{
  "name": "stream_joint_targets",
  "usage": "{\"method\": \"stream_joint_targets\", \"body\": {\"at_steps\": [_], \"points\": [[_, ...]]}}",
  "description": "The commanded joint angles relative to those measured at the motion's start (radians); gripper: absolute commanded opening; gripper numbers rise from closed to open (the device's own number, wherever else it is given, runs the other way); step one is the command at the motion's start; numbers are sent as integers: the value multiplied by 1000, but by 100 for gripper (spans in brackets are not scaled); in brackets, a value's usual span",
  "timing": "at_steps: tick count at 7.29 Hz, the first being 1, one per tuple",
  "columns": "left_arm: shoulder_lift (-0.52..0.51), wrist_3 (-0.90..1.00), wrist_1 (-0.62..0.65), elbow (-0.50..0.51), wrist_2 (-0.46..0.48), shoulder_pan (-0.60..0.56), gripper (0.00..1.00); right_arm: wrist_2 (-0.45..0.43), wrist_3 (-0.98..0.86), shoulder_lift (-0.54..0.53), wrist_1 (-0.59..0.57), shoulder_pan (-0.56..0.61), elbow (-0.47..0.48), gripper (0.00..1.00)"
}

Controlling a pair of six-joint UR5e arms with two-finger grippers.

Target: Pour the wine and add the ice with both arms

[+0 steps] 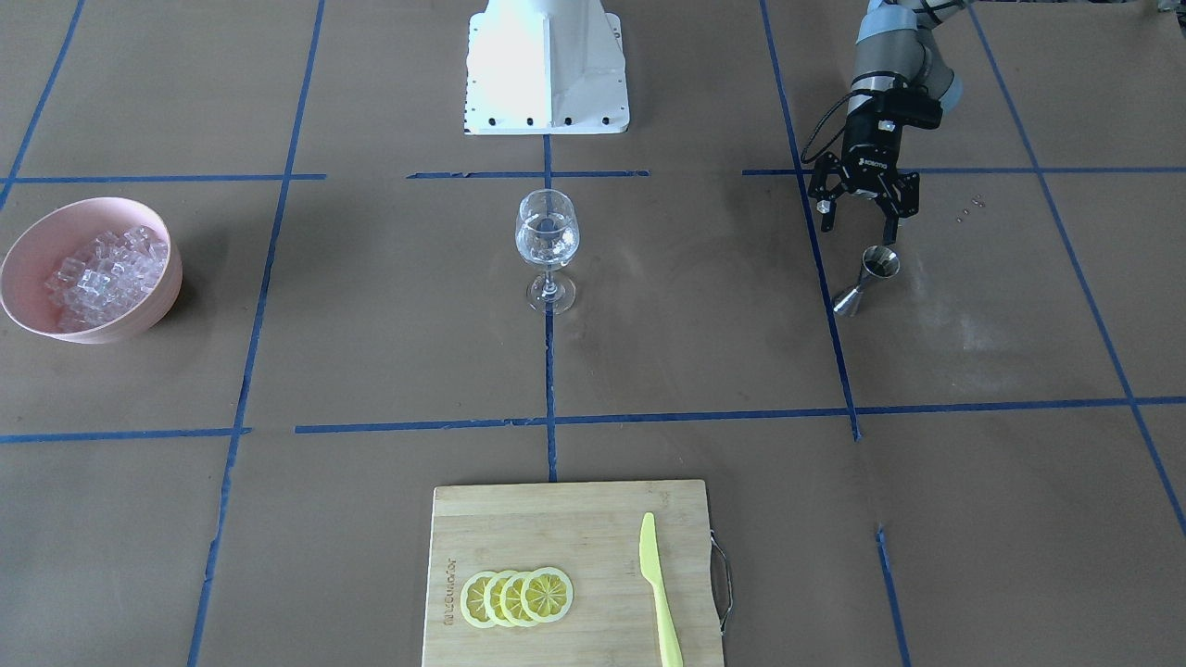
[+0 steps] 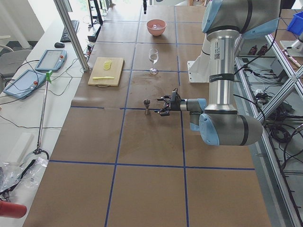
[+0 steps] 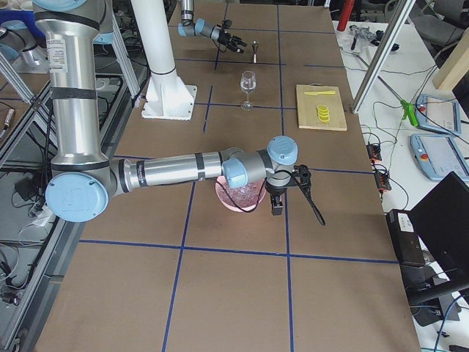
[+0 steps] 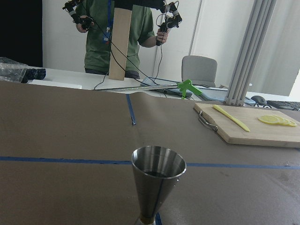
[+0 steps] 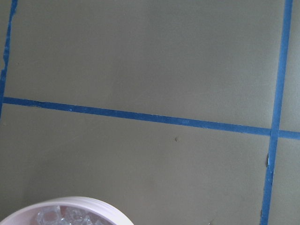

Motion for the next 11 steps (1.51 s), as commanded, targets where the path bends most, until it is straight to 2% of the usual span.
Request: {"method": "stream_joint_targets", "body": {"at_steps": [1,3,6,9,10,11], "points": [[-17,15,2,25,2,-47,94,0,-3,0,0,0,0,100],[-20,15,3,71,2,-123,95,0,-3,0,0,0,2,100],[-95,74,6,103,2,-144,96,-2,-8,-2,0,0,-1,100],[-103,78,8,125,2,-143,95,-2,-9,-5,0,0,-3,100],[-103,127,11,129,2,-146,94,-2,-8,-5,0,0,-3,100],[-108,138,11,129,2,-144,88,-2,-6,-5,0,0,-5,100]]}}
